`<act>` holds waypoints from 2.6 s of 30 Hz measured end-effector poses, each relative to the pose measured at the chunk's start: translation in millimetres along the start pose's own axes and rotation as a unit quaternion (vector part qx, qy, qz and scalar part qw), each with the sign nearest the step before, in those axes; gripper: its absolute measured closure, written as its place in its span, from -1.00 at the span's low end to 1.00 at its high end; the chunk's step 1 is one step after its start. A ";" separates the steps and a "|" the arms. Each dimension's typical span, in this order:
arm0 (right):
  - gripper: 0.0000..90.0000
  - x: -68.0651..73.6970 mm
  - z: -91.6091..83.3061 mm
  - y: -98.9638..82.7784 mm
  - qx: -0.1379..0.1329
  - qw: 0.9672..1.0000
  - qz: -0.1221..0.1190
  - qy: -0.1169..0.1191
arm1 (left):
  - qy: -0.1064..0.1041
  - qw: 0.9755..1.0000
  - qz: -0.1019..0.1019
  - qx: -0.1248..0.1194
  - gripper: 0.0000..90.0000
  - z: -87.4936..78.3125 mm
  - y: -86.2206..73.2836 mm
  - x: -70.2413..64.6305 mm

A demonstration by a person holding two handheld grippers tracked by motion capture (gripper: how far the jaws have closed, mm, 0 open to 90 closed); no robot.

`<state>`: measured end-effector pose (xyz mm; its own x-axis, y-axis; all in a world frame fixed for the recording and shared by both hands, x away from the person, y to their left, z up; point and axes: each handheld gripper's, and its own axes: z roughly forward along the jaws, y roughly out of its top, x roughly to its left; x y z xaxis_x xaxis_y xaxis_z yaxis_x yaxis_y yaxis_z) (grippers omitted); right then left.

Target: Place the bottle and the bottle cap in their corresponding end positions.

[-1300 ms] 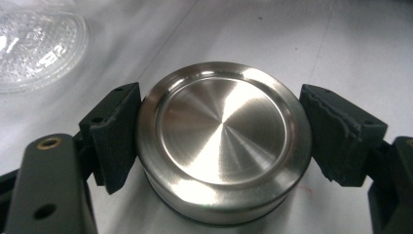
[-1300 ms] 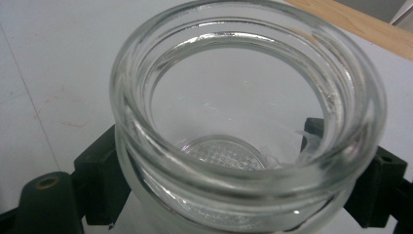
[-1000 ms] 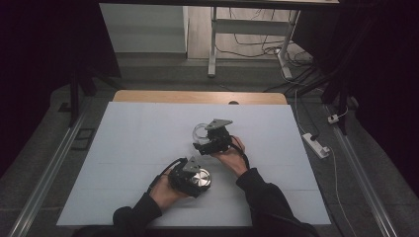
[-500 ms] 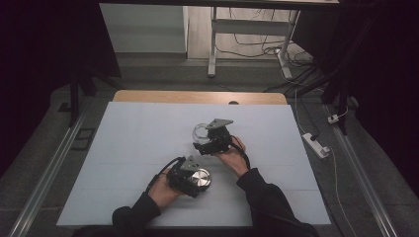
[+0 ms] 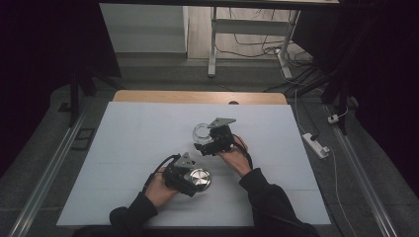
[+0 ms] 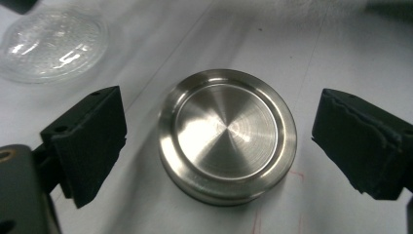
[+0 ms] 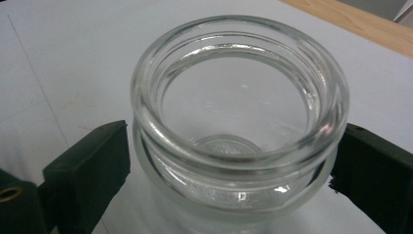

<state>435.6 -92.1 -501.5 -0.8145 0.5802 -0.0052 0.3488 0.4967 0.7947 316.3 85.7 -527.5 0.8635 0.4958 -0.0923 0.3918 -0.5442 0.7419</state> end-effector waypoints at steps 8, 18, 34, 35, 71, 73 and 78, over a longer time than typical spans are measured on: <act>-0.98 0.1 -10.4 0.0 0.000 1.000 -0.005 0.006 | -0.006 1.000 -0.014 0.001 -0.93 -11.1 -3.7 4.4; -1.00 1.4 -21.9 -6.9 0.005 1.000 0.006 0.023 | -0.005 0.999 -0.036 -0.006 -1.00 -21.9 -7.1 11.4; -1.00 6.9 -39.0 -19.0 0.001 0.999 0.012 0.032 | -0.001 0.998 -0.056 -0.011 -1.00 -37.9 -15.3 18.8; -1.00 7.6 -40.6 -19.5 0.001 0.999 0.012 0.033 | 0.001 0.998 -0.055 -0.010 -1.00 -38.8 -16.0 19.0; -1.00 30.0 -99.1 -54.0 0.002 0.999 0.002 0.035 | 0.053 0.996 -0.076 -0.020 -1.00 -96.6 -59.1 4.3; -1.00 29.4 -103.8 -57.1 0.002 0.999 0.005 0.032 | 0.055 0.995 -0.082 -0.026 -1.00 -100.9 -62.1 3.2; -1.00 27.3 -116.0 -65.6 0.002 1.000 0.008 0.023 | 0.064 0.993 -0.094 -0.036 -1.00 -112.5 -70.3 1.5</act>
<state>336.7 -183.7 -483.3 -0.8291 0.5579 0.0357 0.3639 0.4902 0.7920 254.4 200.9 -505.1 0.7280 0.6688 -0.1507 0.5142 -0.3873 0.7652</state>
